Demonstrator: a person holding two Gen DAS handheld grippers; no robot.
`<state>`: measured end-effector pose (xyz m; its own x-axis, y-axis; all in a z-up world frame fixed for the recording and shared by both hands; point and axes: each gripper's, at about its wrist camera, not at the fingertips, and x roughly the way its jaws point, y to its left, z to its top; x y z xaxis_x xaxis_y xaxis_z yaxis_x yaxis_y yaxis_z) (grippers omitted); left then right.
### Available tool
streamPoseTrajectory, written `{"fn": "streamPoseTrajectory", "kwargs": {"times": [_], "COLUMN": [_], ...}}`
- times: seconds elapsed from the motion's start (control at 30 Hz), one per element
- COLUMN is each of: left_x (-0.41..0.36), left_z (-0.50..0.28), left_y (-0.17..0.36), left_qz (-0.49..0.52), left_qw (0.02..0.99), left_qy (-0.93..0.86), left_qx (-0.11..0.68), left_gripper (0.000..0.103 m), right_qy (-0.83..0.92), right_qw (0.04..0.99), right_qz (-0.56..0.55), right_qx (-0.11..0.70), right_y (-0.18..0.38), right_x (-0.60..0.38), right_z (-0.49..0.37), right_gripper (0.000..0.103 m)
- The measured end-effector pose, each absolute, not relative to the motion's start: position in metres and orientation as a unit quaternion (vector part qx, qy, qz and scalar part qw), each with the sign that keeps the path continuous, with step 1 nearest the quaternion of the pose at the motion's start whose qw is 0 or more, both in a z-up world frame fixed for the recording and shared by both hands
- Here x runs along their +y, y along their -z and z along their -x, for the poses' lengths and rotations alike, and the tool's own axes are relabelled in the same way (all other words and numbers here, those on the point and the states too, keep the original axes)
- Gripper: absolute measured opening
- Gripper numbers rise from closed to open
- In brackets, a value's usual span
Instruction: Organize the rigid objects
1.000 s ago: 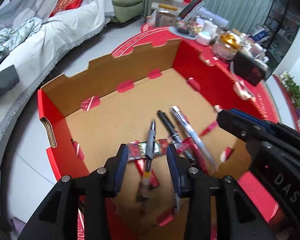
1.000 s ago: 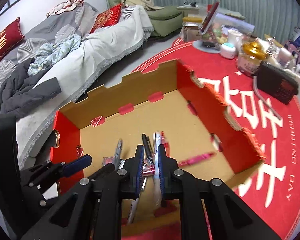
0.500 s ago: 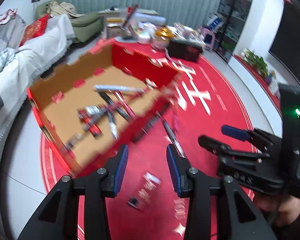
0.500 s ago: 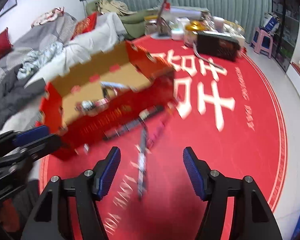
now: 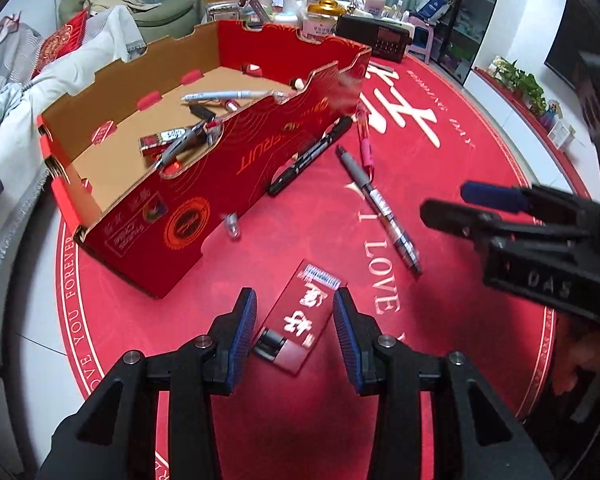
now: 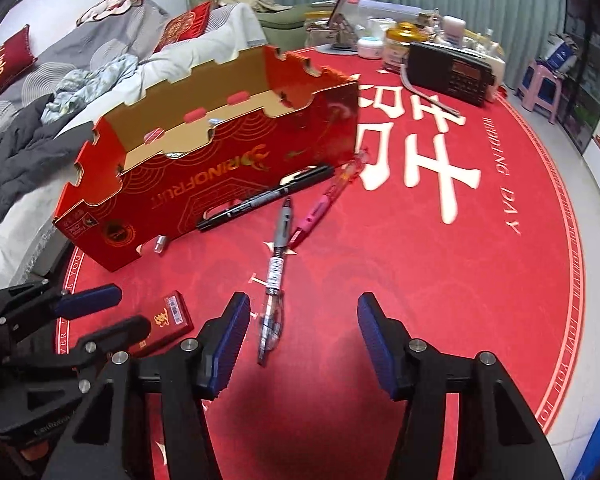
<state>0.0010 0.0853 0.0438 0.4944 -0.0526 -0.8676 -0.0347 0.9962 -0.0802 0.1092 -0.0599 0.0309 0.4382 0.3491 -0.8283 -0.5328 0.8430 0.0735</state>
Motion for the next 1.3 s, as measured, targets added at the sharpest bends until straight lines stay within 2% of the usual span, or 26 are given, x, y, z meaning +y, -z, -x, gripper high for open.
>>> {"fn": "streamPoseTrajectory", "kwargs": {"times": [0.67,0.93,0.97,1.0,1.1,1.3], "left_x": [0.075,0.081,0.08,0.08,0.077,0.073], "left_z": [-0.006,-0.01,-0.01,-0.01,-0.008,-0.004], "left_y": [-0.022,-0.018,-0.018,-0.018,-0.018,-0.019], "left_qz": [-0.014,-0.018,-0.018,-0.018,-0.016,-0.01], "left_qw": [0.855,0.851,0.851,0.851,0.85,0.852], "left_qy": [0.025,0.048,0.049,0.047,0.047,0.035], "left_qx": [0.517,0.523,0.523,0.523,0.524,0.522], "left_gripper": [0.046,0.044,0.041,0.041,0.041,0.041], "right_qy": [-0.284,-0.286,-0.288,-0.289,-0.289,-0.281], "right_qw": [0.814,0.8,0.798,0.798,0.796,0.803], "right_qz": [0.161,0.196,0.198,0.199,0.19,0.162], "right_qx": [0.481,0.49,0.49,0.49,0.496,0.5], "right_y": [-0.004,0.004,0.004,0.004,0.004,0.004], "right_x": [-0.018,0.008,0.008,0.007,-0.004,-0.037], "right_z": [-0.13,-0.136,-0.135,-0.134,-0.128,-0.107], "right_gripper": [0.059,0.035,0.029,0.018,0.012,0.012]}}
